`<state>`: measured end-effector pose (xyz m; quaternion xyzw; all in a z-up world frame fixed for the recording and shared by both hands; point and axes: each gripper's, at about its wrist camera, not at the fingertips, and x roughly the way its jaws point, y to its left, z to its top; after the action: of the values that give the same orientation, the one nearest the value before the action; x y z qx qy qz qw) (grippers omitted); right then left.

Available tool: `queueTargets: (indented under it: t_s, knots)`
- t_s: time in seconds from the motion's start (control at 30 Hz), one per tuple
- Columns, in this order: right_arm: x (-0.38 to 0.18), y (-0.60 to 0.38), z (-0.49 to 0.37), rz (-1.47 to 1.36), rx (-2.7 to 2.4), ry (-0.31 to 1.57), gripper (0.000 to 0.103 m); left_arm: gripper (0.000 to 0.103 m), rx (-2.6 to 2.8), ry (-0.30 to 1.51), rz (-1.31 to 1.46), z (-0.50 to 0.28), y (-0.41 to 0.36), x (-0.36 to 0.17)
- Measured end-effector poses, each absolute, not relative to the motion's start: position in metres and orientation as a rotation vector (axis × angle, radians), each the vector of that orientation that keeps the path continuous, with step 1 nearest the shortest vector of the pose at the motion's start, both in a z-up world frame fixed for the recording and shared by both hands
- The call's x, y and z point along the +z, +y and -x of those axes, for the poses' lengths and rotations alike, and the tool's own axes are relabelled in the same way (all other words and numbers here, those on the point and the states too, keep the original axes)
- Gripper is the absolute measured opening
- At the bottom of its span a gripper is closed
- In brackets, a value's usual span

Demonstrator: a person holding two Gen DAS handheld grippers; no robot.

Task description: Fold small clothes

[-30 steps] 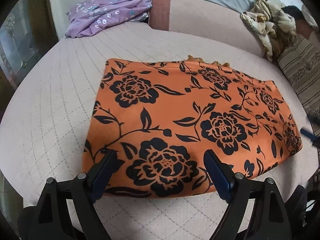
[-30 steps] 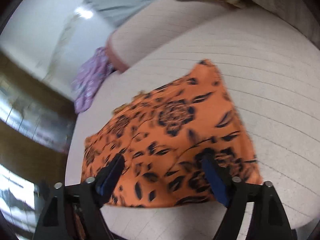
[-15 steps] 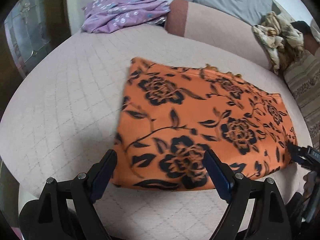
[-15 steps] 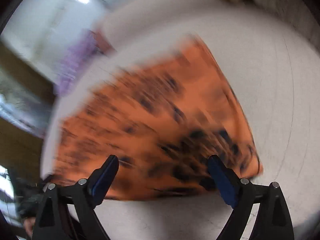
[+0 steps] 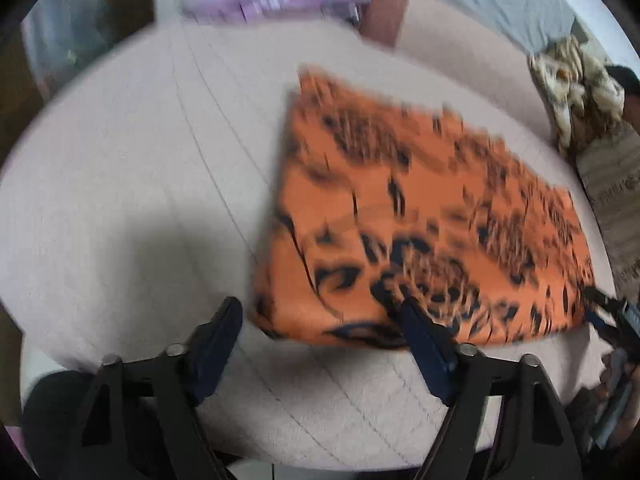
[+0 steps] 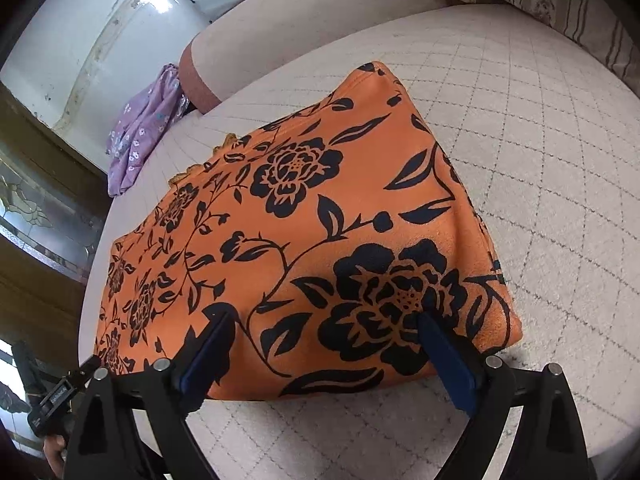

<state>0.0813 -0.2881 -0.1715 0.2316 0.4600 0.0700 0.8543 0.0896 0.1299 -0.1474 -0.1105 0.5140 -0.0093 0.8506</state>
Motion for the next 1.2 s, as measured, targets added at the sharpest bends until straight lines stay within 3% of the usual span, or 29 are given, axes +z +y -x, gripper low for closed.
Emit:
queueTargets:
  t_s: [0.03, 0.07, 0.1, 0.5, 0.6, 0.67, 0.8, 0.83, 0.9, 1.0, 1.03, 1.1, 1.2]
  knots:
    - [-0.172, -0.288, -0.081, -0.487, 0.147, 0.963, 0.095, 0.054, 0.005, 1.059, 0.209, -0.087, 0.130, -0.146]
    - [-0.171, -0.288, -0.080, -0.487, 0.148, 0.959, 0.095, 0.037, -0.004, 1.041, 0.216, -0.083, 0.131, -0.141]
    - [-0.171, -0.288, -0.079, -0.482, 0.151, 0.958, 0.095, 0.031, -0.006, 1.037, 0.222, -0.083, 0.133, -0.138]
    - [-0.171, -0.288, -0.081, -0.468, 0.174, 0.964, 0.097, 0.046, -0.020, 0.996, 0.245, -0.098, 0.145, -0.112]
    - [-0.171, -0.288, -0.081, -0.464, 0.178, 0.966, 0.099, 0.045, -0.018, 1.047, 0.209, -0.132, 0.148, -0.119]
    - [-0.171, -0.288, -0.080, -0.461, 0.181, 0.965, 0.100, 0.035, 0.005, 1.159, 0.214, -0.149, 0.152, -0.143]
    - [-0.171, -0.293, -0.079, -0.474, 0.202, 0.965, 0.099, 0.033, 0.013, 1.091, 0.151, -0.151, 0.145, -0.123]
    - [-0.171, -0.294, -0.079, -0.481, 0.206, 0.966, 0.100, 0.034, -0.002, 1.066, 0.153, -0.154, 0.143, -0.117]
    - [-0.171, -0.293, -0.081, -0.484, 0.204, 0.974, 0.102, 0.062, -0.029, 1.034, 0.145, -0.169, 0.140, -0.107]
    - [-0.170, -0.288, -0.084, -0.460, 0.192, 0.990, 0.103, 0.064, -0.038, 1.002, 0.120, -0.209, 0.136, -0.106]
    - [-0.170, -0.287, -0.084, -0.454, 0.190, 0.990, 0.102, 0.062, -0.055, 1.020, 0.125, -0.222, 0.136, -0.110]
    - [-0.170, -0.287, -0.083, -0.451, 0.193, 0.986, 0.102, 0.034, 0.017, 1.073, 0.091, -0.258, 0.140, -0.128]
    - [-0.171, -0.289, -0.083, -0.462, 0.208, 0.982, 0.102, 0.033, 0.152, 1.103, 0.071, -0.287, 0.157, -0.145]
